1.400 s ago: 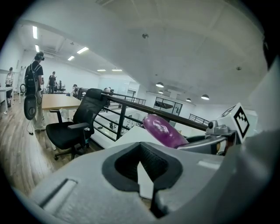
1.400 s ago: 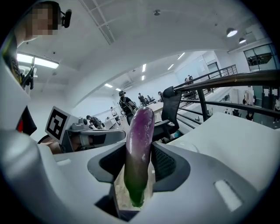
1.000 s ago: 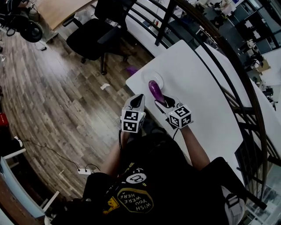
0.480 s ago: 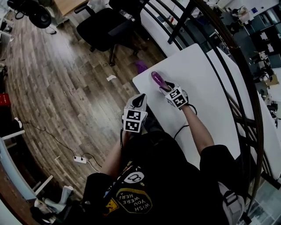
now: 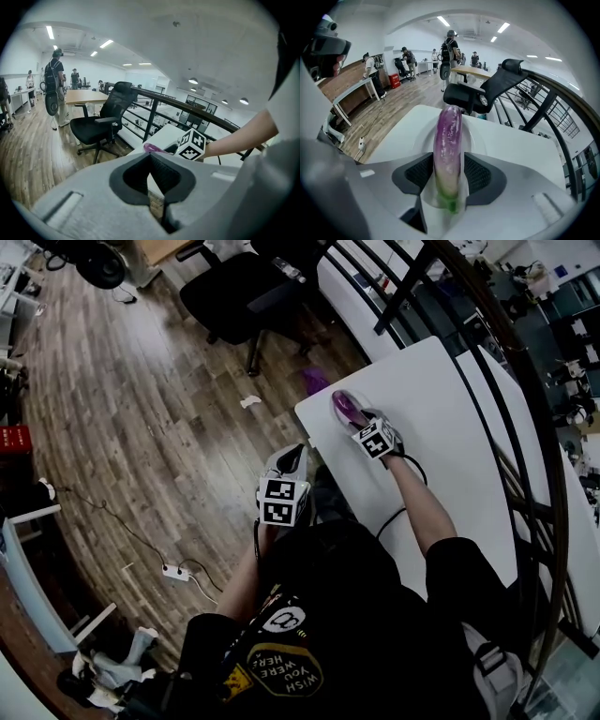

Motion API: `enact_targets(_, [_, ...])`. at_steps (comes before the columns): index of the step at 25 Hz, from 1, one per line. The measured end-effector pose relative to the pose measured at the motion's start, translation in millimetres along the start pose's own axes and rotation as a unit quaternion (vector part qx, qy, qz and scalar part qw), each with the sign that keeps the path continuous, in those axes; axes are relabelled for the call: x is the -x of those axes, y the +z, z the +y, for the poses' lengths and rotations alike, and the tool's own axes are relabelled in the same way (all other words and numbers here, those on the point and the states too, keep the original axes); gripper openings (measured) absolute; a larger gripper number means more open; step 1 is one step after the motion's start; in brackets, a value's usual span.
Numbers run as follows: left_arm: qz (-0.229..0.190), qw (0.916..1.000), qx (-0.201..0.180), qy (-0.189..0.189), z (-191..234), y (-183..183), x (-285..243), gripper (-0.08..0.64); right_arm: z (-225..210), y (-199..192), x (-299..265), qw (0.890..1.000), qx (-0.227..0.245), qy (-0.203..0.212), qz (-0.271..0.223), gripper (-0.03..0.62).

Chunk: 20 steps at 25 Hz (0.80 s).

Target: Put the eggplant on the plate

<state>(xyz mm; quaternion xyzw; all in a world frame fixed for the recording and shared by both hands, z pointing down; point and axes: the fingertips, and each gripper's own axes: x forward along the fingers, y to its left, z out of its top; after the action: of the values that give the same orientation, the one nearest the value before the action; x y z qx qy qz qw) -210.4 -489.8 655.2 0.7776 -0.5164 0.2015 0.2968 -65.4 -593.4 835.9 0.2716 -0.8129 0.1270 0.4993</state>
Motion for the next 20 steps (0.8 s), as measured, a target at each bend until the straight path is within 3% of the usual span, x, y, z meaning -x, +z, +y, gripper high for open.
enact_targets(5, [-0.012, 0.9997, -0.013, -0.014, -7, 7, 3, 0.005, 6, 7, 40, 0.998, -0.033, -0.026, -0.051, 0.225])
enact_targets(8, [-0.024, 0.9991, -0.023, -0.025, -15, 12, 8, 0.005, 14, 14, 89, 0.987, -0.09, -0.052, -0.122, 0.191])
enact_targets(10, [-0.031, 0.9984, -0.03, -0.037, -22, 16, 9, 0.005, 14, 23, 135, 0.967, -0.143, -0.087, -0.194, 0.061])
enact_targets(15, [-0.05, 0.9951, -0.057, -0.063, -52, 31, 18, 0.005, 29, 27, 242, 0.909, -0.243, -0.148, -0.306, 0.003])
enact_targets(18, [-0.072, 0.9907, -0.083, -0.08, -71, 46, 29, 0.005, 42, 16, 283, 0.889, -0.273, -0.164, -0.329, 0.003])
enact_targets(20, [-0.083, 0.9877, -0.097, -0.09, -81, 52, 34, 0.005, 52, 7, 299, 0.886, -0.282, -0.168, -0.328, 0.003])
